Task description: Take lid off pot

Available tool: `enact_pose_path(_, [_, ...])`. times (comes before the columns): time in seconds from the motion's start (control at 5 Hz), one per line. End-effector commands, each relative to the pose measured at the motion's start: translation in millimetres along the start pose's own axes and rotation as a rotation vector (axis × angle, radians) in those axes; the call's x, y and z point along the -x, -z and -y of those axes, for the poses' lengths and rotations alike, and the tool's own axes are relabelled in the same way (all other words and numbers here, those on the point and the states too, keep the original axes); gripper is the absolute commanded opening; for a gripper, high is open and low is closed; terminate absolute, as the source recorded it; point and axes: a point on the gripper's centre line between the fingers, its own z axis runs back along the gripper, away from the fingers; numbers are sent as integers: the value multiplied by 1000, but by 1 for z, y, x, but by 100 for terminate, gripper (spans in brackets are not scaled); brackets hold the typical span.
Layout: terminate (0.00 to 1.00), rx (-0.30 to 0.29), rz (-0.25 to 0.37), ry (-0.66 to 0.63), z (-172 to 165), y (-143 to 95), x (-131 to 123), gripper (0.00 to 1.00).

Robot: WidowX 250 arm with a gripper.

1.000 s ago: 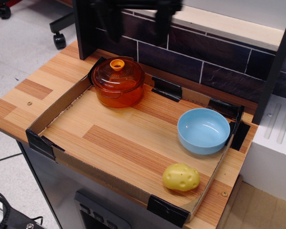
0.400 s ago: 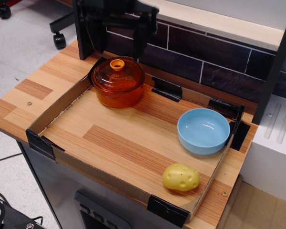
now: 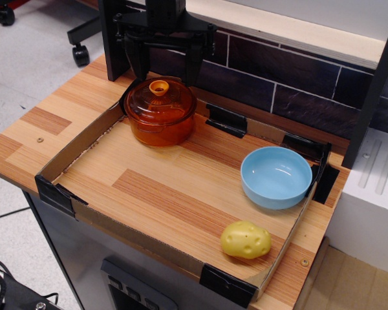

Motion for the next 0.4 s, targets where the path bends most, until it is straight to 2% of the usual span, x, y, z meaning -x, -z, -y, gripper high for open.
enact_pose_path(0.0, [0, 13, 21, -21, -5, -3, -8, 100])
enact_pose_path(0.2, [0, 1, 26, -25, -8, 3, -10, 100])
